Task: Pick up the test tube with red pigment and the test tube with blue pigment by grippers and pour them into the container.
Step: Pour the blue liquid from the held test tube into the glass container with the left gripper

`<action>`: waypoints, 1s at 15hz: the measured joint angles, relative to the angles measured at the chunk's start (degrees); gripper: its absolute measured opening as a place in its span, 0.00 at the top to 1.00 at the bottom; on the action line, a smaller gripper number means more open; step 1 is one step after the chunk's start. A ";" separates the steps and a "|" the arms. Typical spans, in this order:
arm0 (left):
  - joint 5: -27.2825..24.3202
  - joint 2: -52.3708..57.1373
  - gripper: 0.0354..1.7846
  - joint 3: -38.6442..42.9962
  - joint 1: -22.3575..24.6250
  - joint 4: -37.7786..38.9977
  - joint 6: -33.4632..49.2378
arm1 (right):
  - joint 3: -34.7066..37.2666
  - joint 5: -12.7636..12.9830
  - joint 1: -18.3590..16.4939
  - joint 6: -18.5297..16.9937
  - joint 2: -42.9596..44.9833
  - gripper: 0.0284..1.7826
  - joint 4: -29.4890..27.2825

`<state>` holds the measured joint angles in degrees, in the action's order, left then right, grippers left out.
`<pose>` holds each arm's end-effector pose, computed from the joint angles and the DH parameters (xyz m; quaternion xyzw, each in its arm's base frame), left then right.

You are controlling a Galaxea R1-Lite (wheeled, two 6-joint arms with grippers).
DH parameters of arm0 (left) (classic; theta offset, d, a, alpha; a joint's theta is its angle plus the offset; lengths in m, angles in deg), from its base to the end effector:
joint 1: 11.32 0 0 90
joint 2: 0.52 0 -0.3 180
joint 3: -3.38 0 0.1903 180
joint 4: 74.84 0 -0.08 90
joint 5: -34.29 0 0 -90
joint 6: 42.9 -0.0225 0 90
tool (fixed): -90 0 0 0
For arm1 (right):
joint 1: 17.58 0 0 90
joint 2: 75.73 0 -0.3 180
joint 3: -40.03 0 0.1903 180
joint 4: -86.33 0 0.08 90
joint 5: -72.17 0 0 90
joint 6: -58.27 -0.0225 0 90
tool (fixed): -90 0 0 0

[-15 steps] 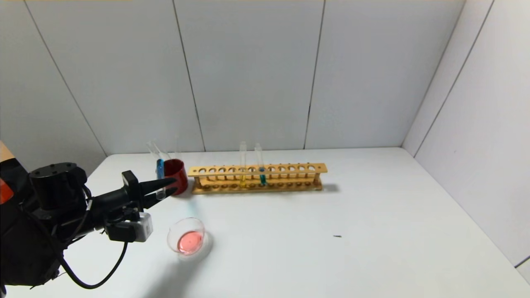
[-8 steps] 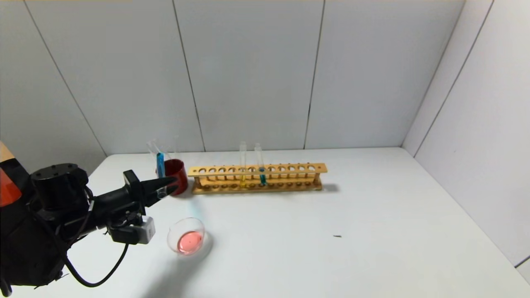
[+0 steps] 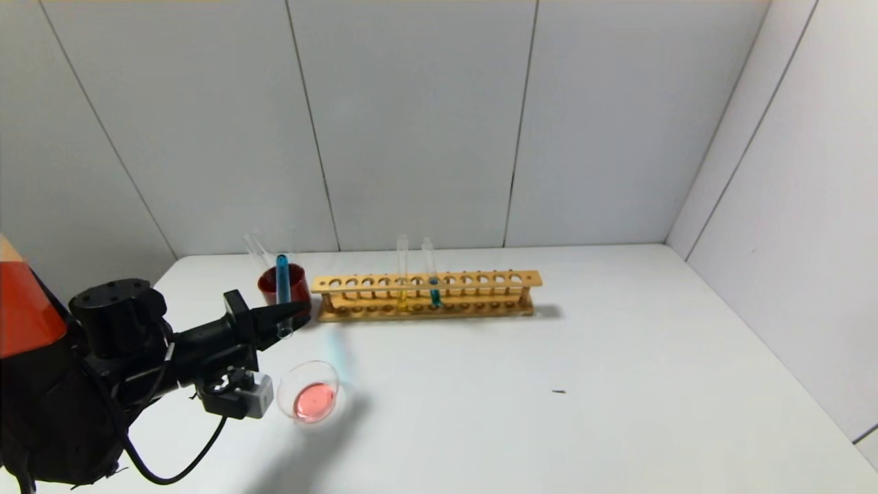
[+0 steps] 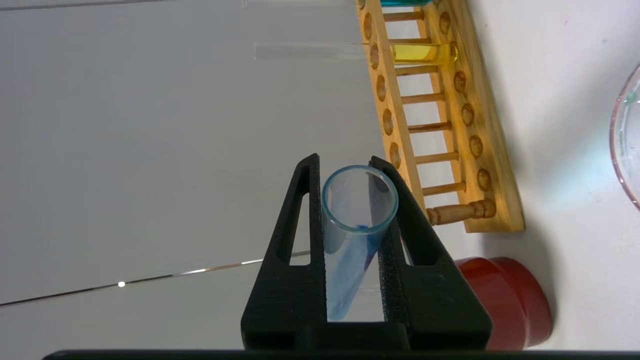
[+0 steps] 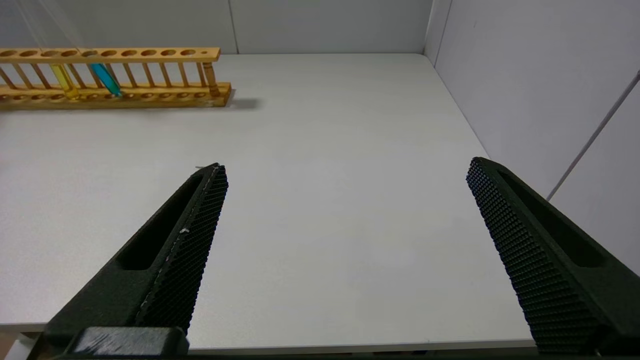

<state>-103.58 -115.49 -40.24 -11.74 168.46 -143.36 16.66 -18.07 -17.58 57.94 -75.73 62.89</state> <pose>0.2815 -0.0188 0.0783 0.6816 -0.2725 -0.3104 0.6040 -0.0228 0.0001 0.0754 0.0029 0.0006 0.0021 1.0000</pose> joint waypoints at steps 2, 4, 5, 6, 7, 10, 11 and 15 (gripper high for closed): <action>-0.06 -1.23 0.83 0.13 0.00 0.49 -0.26 | 0.00 0.02 0.00 0.00 0.00 0.02 -0.02; -0.17 -2.26 0.83 0.18 0.01 0.49 -2.13 | 0.00 0.00 0.00 0.00 0.00 0.02 -0.02; -0.26 -2.54 0.83 0.22 0.11 0.51 -2.82 | 0.00 0.02 0.00 0.00 0.00 0.02 -0.02; -0.39 -2.72 0.83 0.27 0.20 0.51 -3.25 | 0.00 0.02 0.00 -0.02 0.00 0.02 -0.02; -0.41 -2.83 0.83 0.35 0.28 0.51 -3.84 | 0.00 0.02 0.00 0.00 0.00 0.02 0.00; -0.44 -3.13 0.83 0.49 0.41 0.51 -4.88 | 0.00 0.02 0.00 0.00 0.00 0.02 0.00; -0.35 -3.24 0.83 0.41 0.41 0.51 -4.89 | 0.00 0.00 0.00 0.00 0.00 0.02 -0.02; -0.24 -3.33 0.83 0.24 0.41 0.51 -5.92 | 0.00 0.00 0.00 0.02 0.00 0.02 0.00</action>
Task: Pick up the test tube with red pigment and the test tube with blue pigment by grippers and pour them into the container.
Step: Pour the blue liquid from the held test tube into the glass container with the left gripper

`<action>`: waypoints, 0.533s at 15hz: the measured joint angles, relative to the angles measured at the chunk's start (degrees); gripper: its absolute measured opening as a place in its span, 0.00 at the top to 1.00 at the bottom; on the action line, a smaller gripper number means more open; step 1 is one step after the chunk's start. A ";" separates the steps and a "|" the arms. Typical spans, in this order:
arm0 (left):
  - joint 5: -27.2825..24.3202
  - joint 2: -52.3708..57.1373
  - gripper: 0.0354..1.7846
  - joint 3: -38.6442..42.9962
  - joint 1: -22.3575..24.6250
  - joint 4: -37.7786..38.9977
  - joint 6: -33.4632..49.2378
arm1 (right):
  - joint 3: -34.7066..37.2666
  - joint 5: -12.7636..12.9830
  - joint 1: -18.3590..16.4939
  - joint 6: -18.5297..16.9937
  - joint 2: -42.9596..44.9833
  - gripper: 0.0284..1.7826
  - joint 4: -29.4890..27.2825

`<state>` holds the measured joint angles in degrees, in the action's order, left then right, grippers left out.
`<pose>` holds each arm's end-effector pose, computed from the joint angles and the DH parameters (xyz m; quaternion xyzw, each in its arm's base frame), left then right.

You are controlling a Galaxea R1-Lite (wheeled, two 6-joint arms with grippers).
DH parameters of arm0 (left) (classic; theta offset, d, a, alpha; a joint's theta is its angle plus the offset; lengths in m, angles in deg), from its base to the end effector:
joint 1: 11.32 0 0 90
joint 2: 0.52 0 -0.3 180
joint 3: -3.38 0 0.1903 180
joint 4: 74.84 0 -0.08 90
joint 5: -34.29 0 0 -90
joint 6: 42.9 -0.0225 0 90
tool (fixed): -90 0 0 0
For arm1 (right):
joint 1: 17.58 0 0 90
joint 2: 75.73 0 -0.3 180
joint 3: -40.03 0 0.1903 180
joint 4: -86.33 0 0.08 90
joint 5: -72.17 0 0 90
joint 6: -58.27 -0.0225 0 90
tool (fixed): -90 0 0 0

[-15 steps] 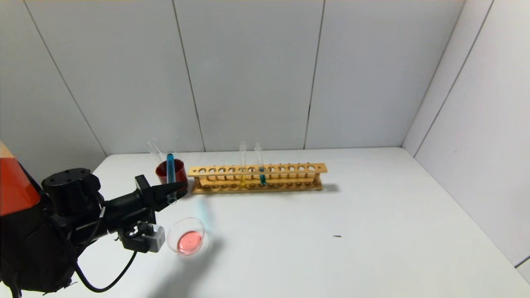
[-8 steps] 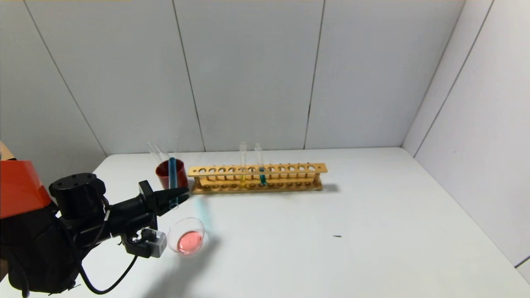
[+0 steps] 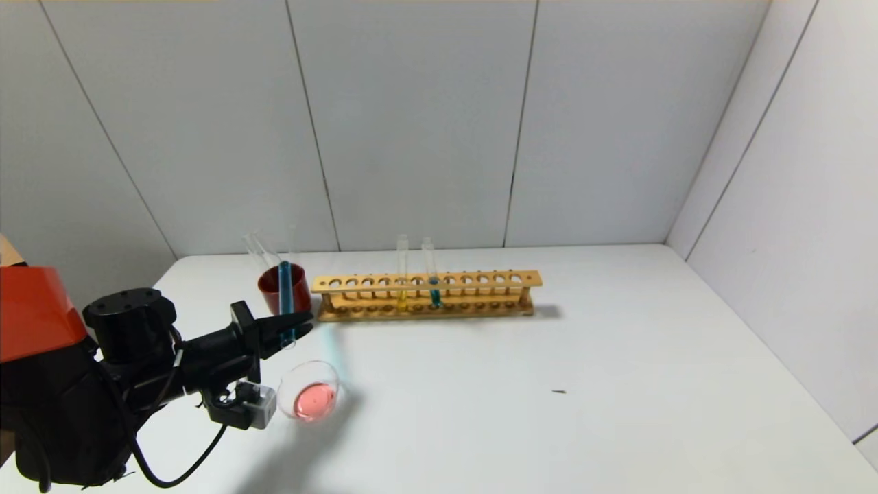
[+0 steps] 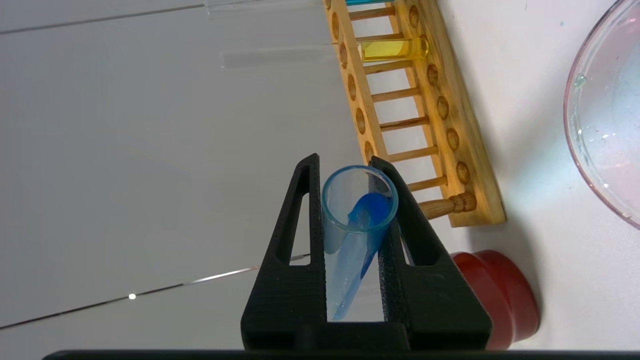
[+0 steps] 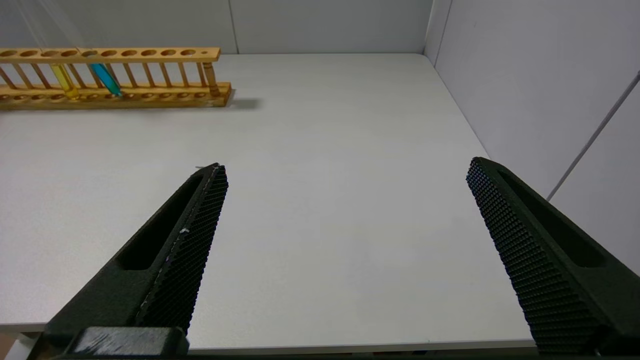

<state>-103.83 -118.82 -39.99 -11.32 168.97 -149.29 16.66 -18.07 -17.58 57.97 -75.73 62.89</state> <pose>0.2849 -0.0168 0.0621 0.7040 -0.2719 -0.3139 0.5761 -0.0228 0.0001 0.0754 0.0026 0.0006 0.0021 1.0000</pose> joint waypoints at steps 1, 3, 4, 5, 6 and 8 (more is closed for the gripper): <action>-0.01 -0.02 0.83 0.05 0.00 0.00 -0.98 | 0.00 0.00 0.00 -0.02 0.00 0.02 -0.02; -0.01 -0.11 0.83 0.24 -0.13 -0.02 -1.99 | 0.00 0.00 0.00 -0.02 0.00 0.02 0.00; -0.04 -0.13 0.83 0.28 -0.16 0.00 -2.43 | 0.00 0.02 0.00 -0.02 0.00 0.02 -0.02; -0.12 -0.17 0.83 0.44 -0.16 0.00 -3.32 | 0.00 0.02 0.00 0.00 0.00 0.02 -0.02; 0.00 -0.20 0.83 0.55 -0.21 0.00 -4.11 | 0.00 0.00 0.00 -0.02 0.00 0.02 -0.02; 0.29 -0.45 0.83 0.57 -0.33 -0.02 -4.85 | 0.00 0.00 0.00 -0.02 0.00 0.02 -0.02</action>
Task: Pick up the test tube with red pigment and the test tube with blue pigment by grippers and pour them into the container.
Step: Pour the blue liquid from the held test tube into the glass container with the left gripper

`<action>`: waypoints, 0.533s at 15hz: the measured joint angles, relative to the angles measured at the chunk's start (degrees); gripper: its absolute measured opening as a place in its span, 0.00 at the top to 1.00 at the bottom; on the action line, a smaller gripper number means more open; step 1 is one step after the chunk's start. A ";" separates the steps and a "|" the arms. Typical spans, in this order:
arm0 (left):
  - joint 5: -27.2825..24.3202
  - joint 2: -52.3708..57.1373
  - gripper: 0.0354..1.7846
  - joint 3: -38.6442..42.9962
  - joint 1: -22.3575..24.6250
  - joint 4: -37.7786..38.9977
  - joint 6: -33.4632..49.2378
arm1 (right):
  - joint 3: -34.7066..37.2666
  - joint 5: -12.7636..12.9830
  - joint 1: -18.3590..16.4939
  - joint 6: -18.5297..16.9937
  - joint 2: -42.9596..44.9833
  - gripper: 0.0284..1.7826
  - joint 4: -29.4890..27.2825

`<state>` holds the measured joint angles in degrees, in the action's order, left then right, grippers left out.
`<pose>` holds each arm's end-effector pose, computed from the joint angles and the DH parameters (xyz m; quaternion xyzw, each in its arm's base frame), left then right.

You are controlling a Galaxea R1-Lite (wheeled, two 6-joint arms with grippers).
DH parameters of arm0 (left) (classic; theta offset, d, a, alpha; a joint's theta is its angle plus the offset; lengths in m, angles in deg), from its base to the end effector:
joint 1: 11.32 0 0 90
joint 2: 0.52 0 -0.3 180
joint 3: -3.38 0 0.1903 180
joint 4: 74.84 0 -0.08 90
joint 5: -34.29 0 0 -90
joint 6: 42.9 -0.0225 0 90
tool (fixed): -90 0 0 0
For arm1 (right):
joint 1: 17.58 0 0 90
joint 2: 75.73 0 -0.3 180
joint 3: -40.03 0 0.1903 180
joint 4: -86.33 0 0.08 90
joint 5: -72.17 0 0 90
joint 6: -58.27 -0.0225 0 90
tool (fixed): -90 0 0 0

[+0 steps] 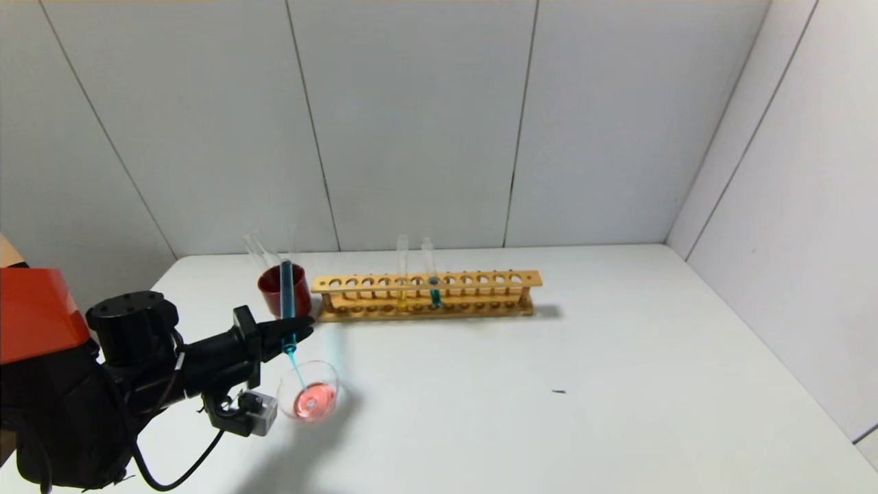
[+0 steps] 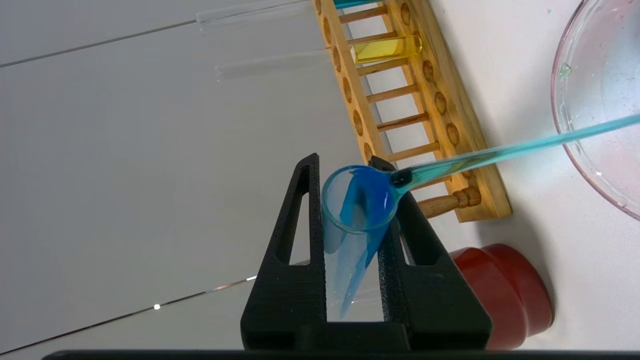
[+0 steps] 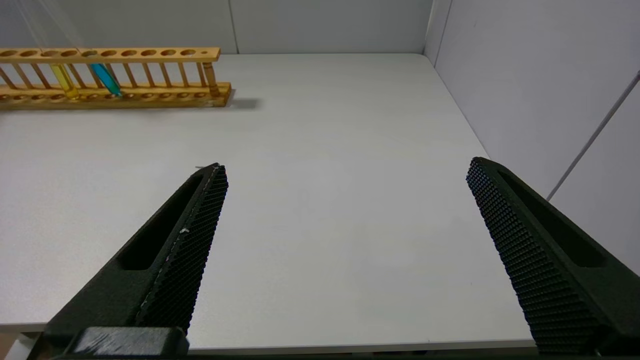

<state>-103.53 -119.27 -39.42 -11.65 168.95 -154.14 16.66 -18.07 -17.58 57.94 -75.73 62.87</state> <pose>0.2834 -0.0183 0.0584 0.7252 -0.2800 -0.3091 0.5479 -0.0228 0.0001 0.0753 0.0029 0.0008 0.0021 1.0000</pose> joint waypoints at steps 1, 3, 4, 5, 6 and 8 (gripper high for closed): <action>0.01 -0.11 0.83 -0.02 0.00 0.02 -0.06 | 0.00 0.00 0.00 0.00 0.00 0.02 0.00; 0.01 -0.32 0.83 -0.16 -0.07 0.00 -0.06 | 0.00 0.02 0.00 0.00 0.00 0.02 0.00; 0.01 -0.38 0.83 -0.24 -0.07 0.02 -0.11 | 0.00 0.02 0.00 -0.02 0.00 0.02 0.00; 0.09 -0.41 0.83 -0.29 -0.07 0.02 -0.15 | 0.00 0.00 0.00 0.00 0.00 0.02 0.00; 0.17 -0.46 0.83 -0.29 -0.07 0.00 -0.30 | 0.00 0.02 0.00 0.00 0.00 0.02 0.00; 0.23 -0.46 0.83 -0.22 -0.09 0.02 -1.02 | 0.00 0.00 0.00 -0.02 0.00 0.02 0.00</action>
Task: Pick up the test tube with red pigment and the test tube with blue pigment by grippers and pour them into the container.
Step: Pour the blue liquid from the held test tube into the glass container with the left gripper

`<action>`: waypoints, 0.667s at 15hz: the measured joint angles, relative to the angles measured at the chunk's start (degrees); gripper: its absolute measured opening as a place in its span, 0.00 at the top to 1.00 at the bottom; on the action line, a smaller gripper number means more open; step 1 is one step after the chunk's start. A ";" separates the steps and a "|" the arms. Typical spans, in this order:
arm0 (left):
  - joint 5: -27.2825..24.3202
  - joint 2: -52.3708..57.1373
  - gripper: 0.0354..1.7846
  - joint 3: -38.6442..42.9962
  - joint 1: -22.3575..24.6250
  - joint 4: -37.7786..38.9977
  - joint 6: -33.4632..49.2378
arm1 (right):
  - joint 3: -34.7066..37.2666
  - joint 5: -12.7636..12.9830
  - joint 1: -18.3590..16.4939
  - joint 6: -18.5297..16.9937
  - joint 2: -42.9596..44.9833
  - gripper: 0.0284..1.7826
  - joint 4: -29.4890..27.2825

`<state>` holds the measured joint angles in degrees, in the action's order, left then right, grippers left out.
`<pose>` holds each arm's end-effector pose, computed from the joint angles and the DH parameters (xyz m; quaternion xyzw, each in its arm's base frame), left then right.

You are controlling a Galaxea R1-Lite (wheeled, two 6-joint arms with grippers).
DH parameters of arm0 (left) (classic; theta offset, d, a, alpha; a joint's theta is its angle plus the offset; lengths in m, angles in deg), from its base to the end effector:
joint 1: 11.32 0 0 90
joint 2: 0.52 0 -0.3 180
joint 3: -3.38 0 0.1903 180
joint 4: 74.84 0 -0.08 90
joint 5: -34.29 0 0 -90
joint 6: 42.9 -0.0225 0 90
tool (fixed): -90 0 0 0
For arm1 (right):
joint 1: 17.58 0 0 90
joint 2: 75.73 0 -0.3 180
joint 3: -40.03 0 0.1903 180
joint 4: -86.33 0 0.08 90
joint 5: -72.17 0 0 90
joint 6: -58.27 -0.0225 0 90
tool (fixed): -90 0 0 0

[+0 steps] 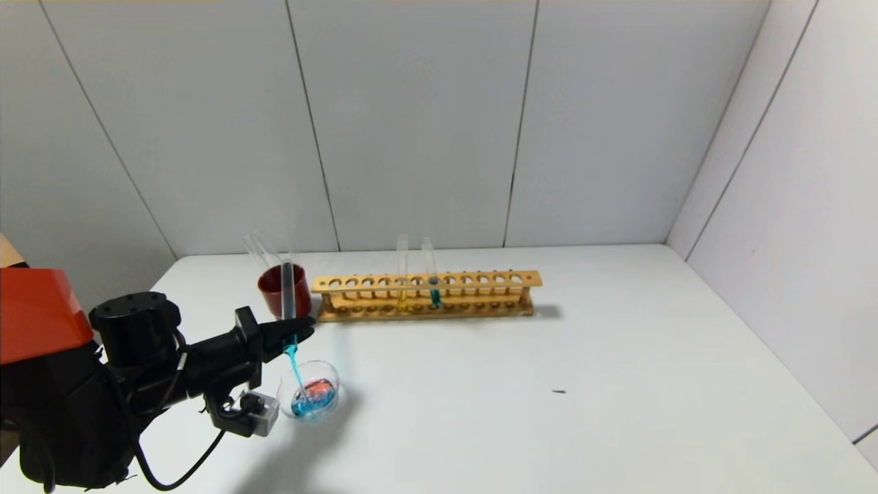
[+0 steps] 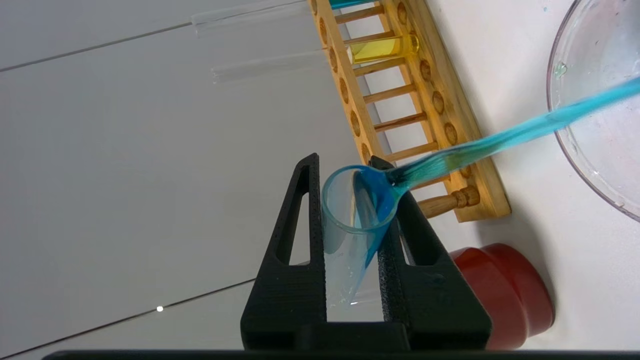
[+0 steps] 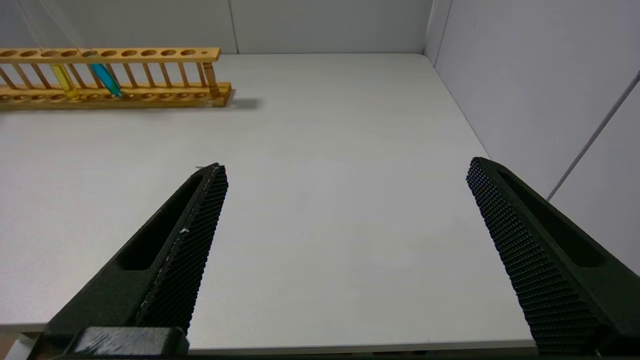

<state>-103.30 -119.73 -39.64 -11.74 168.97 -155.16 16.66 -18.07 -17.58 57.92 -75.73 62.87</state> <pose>0.2847 -0.0187 0.0566 0.7300 -0.2807 -0.3075 0.5420 -0.0228 0.0001 0.0753 0.0031 0.0008 0.0021 1.0000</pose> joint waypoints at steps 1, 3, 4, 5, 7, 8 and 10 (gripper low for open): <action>0.05 -0.05 0.83 -0.02 0.00 -0.02 -0.39 | 0.00 0.00 0.00 0.05 0.00 0.02 0.00; 0.05 -0.28 0.83 -0.46 0.00 0.00 -0.55 | 0.00 0.00 0.00 0.02 0.00 0.02 0.00; 0.05 -0.41 0.83 -0.60 0.01 0.00 -0.55 | 0.00 0.02 0.00 0.02 0.00 0.02 0.00; 0.02 -0.63 0.83 -0.79 0.04 0.00 -0.59 | 0.00 0.02 0.00 0.02 0.00 0.02 0.00; -0.01 -1.21 0.83 -1.38 0.09 0.00 -0.63 | 0.00 0.02 0.00 0.02 0.00 0.02 0.00; 0.00 -1.49 0.83 -1.76 0.09 0.00 -0.77 | 0.00 0.02 0.00 0.00 0.00 0.02 0.00; -0.06 -1.88 0.83 -2.04 0.06 -0.02 -2.56 | 0.00 0.02 0.00 0.02 0.00 0.02 0.00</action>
<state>-103.36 -121.61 -41.68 -11.67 168.95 -157.72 16.66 -18.05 -17.58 57.94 -75.73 62.87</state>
